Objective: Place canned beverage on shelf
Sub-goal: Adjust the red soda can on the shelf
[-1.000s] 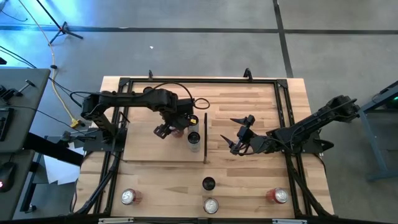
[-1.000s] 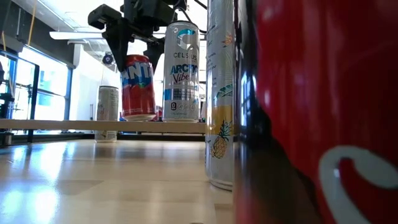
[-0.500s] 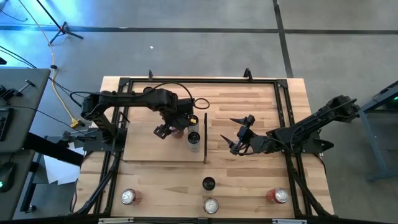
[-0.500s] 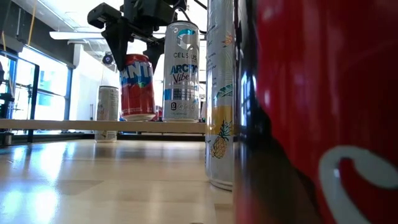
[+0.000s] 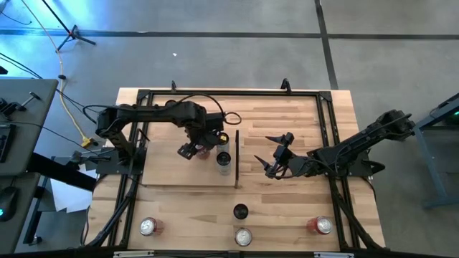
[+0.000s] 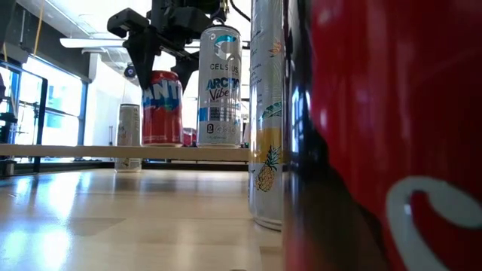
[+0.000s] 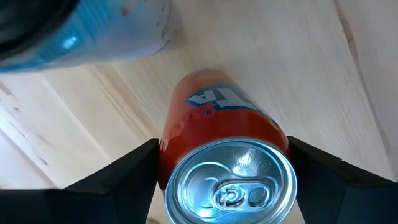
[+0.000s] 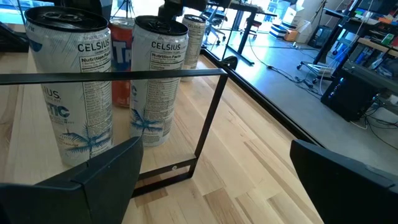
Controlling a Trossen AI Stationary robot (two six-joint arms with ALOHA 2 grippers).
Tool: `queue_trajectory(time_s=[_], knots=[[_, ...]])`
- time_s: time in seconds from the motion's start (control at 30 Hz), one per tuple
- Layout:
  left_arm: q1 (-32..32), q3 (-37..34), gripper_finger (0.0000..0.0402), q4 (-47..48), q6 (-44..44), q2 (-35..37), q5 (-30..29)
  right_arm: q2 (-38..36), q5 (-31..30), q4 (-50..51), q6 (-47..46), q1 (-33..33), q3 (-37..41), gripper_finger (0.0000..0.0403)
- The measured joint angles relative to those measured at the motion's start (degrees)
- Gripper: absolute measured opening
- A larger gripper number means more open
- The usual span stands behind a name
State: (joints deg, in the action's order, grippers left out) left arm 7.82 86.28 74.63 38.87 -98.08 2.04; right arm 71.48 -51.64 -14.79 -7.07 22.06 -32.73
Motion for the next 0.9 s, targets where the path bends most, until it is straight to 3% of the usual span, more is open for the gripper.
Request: queue_trajectory(time_s=[0.43, 0.67, 0.9], knots=[[0.00, -0.22, 0.0287, -0.10, 0.38, 0.04, -1.36, 0.00, -0.01, 0.40, 0.00, -0.01, 0.02, 0.0393], [-1.95, -0.26, 0.0326, -0.33, 1.86, 0.04, -5.74, 0.00, -0.01, 0.40, 0.02, -0.01, 0.02, 0.0393], [-2.67, -0.26, 0.0352, -0.17, 0.04, 0.04, -3.95, 0.02, -0.01, 0.40, 0.00, -0.01, 0.02, 0.0393]])
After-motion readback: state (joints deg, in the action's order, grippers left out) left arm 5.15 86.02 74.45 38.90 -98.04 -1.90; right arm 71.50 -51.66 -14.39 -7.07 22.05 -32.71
